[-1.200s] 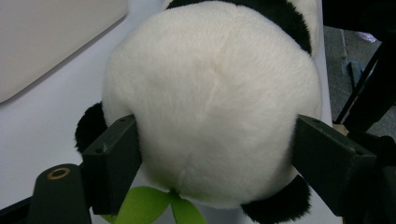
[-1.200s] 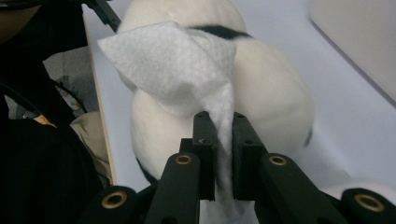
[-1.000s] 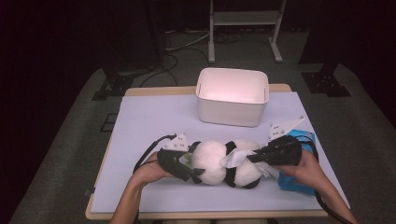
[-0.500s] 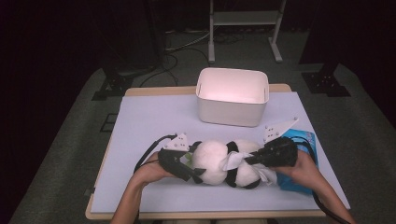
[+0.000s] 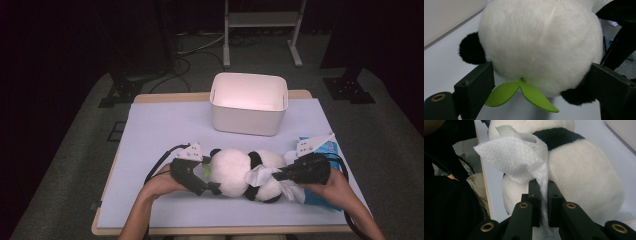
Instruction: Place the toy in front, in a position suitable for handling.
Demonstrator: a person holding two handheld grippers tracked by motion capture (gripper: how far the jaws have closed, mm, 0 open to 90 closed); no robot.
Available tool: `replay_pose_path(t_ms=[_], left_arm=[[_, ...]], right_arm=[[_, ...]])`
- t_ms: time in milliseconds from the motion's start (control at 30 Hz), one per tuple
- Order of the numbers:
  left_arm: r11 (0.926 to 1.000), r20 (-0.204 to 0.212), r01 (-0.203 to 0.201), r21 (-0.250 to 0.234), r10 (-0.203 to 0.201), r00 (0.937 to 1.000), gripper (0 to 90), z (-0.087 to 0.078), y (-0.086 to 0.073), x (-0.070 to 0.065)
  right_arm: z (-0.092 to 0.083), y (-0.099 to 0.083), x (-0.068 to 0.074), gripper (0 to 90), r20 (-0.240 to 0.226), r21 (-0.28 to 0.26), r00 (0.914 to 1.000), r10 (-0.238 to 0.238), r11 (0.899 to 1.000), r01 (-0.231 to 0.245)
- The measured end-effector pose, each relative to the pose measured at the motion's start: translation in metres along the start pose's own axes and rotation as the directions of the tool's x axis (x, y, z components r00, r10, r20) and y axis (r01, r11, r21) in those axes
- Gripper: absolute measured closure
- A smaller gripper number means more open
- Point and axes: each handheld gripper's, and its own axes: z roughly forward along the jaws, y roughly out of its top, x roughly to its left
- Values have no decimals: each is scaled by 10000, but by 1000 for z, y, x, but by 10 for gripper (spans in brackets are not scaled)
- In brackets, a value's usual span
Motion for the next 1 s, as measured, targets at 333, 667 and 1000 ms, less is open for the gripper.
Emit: replay_pose_path(t_ms=[333,667,1000], left_arm=[[9996,-128,-240,-128,238,9996,163,-2,7,-6],[9989,-275,-464,-76,462,9986,164,-2,14,-14],[9970,-377,-769,-31,767,9963,164,-2,21,-21]], right_arm=[[-4,8,4,836,239,-42,9993,-305,9995,306],[16,40,15,836,-179,-33,9952,-963,9954,963],[30,75,28,836,-709,-273,9835,-1663,9860,1647]])
